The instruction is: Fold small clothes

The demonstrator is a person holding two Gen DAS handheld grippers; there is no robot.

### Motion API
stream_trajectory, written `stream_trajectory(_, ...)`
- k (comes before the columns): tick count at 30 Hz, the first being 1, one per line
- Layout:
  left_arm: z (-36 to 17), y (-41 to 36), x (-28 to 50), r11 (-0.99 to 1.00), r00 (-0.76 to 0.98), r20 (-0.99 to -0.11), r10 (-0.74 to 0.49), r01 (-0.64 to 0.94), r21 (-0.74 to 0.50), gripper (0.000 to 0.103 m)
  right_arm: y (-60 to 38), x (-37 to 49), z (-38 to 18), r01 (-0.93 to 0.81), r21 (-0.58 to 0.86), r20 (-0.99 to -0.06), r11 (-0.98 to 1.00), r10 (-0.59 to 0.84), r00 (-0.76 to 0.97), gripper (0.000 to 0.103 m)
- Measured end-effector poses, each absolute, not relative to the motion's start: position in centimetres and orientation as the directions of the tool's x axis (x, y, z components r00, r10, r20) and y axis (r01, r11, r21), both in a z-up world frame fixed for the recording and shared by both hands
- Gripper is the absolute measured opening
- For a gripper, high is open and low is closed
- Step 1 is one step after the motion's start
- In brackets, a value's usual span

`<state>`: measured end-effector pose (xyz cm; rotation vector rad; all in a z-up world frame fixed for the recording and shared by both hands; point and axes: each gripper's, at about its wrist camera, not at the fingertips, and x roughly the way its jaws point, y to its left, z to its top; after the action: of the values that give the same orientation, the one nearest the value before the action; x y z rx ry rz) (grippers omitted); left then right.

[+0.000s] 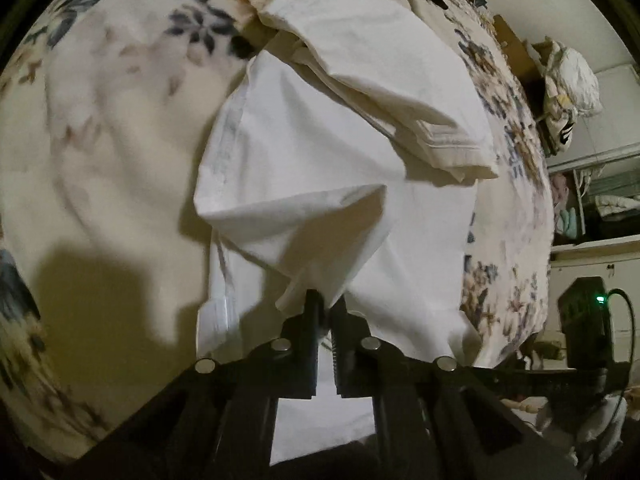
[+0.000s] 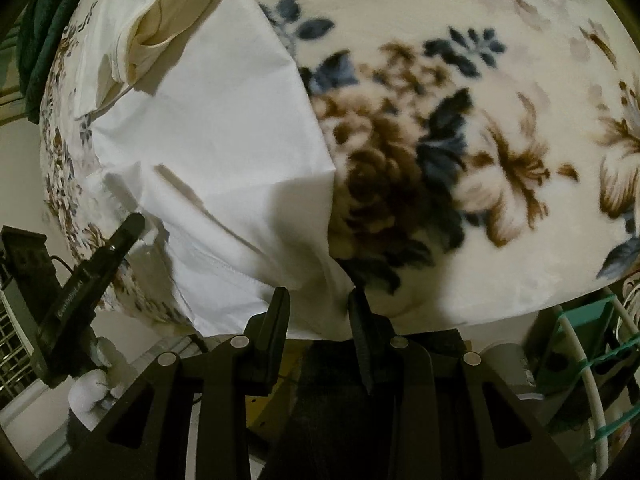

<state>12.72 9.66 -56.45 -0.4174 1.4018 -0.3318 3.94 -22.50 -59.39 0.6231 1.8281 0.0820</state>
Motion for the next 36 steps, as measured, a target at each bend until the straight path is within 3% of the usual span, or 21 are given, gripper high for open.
stream_trajectory(9, -52.8, 14.2, 6.7, 0.733, 0.172, -0.808, -0.564, -0.346, -0.585, 0.002, -24.1, 3.1, -59.7, 0.381, 0.371, -0.85, 0.847, 0.475, -0.228, 0.033)
stream_trajectory(18, -54.1, 16.3, 4.1, 0.682, 0.137, -0.814, -0.564, -0.479, -0.553, 0.002, -24.3, 3.5, -60.2, 0.339, 0.443, -0.818, 0.83, 0.529, -0.226, 0.033)
stream_trajectory(19, -54.3, 16.4, 3.9, 0.68, 0.136, -0.815, -0.563, -0.484, -0.55, 0.002, -24.4, 3.5, -60.1, 0.342, 0.443, -0.82, 0.828, 0.529, -0.218, 0.028)
stream_trajectory(20, -54.4, 16.4, 3.8, 0.682, 0.134, -0.819, -0.559, -0.488, -0.545, 0.002, -24.6, 3.5, -60.0, 0.348, 0.451, -0.818, 0.822, 0.536, -0.207, 0.013)
stream_trajectory(23, -54.4, 16.7, 3.5, 0.673, 0.136, -0.817, -0.561, -0.5, -0.546, 0.002, -25.3, 3.4, -59.2, 0.386, 0.48, -0.802, 0.788, 0.572, -0.171, 0.004)
stream_trajectory(30, -54.7, 18.4, 2.1, 0.498, 0.2, -0.729, -0.654, -0.611, -0.615, 0.002, -28.9, 3.0, -58.6, 0.51, 0.462, -0.783, 0.726, 0.604, -0.151, 0.003)
stream_trajectory(34, -55.6, 18.8, 1.7, 0.531, 0.169, -0.762, -0.625, -0.624, -0.573, 0.002, -29.1, 3.8, -58.3, 0.406, 0.334, -0.871, 0.851, 0.443, -0.211, 0.003)
stream_trajectory(36, -56.1, 18.6, 1.7, 0.61, 0.123, -0.81, -0.573, -0.596, -0.522, 0.002, -28.8, 4.0, -58.4, 0.388, 0.345, -0.865, 0.855, 0.45, -0.222, 0.003)
